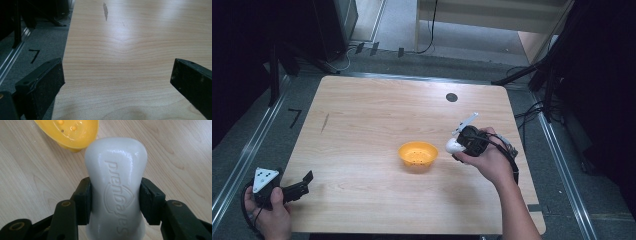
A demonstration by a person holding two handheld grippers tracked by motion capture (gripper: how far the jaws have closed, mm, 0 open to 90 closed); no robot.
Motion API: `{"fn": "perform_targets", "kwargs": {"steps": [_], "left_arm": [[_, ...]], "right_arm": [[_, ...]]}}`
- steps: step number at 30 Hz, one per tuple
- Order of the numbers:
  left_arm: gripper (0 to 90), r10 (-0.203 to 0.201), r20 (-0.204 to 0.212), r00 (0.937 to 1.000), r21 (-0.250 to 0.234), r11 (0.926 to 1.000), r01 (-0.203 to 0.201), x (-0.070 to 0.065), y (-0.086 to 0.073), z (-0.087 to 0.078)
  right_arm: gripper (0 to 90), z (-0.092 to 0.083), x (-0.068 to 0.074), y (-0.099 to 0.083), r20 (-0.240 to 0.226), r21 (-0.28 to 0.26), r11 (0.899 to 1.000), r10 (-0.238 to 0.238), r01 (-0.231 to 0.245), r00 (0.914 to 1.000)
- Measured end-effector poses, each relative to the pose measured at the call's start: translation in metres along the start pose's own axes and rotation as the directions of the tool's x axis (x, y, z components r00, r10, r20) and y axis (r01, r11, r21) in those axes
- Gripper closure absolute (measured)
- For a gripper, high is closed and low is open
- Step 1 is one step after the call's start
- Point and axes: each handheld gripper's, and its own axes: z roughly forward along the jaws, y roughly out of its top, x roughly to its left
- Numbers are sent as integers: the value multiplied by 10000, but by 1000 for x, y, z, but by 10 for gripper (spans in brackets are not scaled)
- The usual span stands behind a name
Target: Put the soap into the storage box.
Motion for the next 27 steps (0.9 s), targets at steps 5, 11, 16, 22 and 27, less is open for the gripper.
{"fn": "perform_targets", "kwargs": {"steps": [5,11,16,22,27], "left_arm": [[0,-6,2,10000,-3,10000,6,0,0,0],[0,-69,-9,10000,-69,10000,69,0,0,0],[0,-22,4,10000,-62,10000,22,0,0,0],[0,29,-34,10000,12,10000,-29,0,0,0],[0,4,-24,10000,1,10000,-4,0,0,0]], "right_arm": [[512,3,3,9,-38,-51,9995,-299,299,9995],[512,8,9,19,-200,-90,9976,-683,681,9975],[512,13,13,25,-243,-94,9962,-872,870,9959],[512,15,13,31,-250,-116,9935,-1137,1135,9932],[512,16,17,39,-338,-459,9848,-1690,1674,9850]]}}
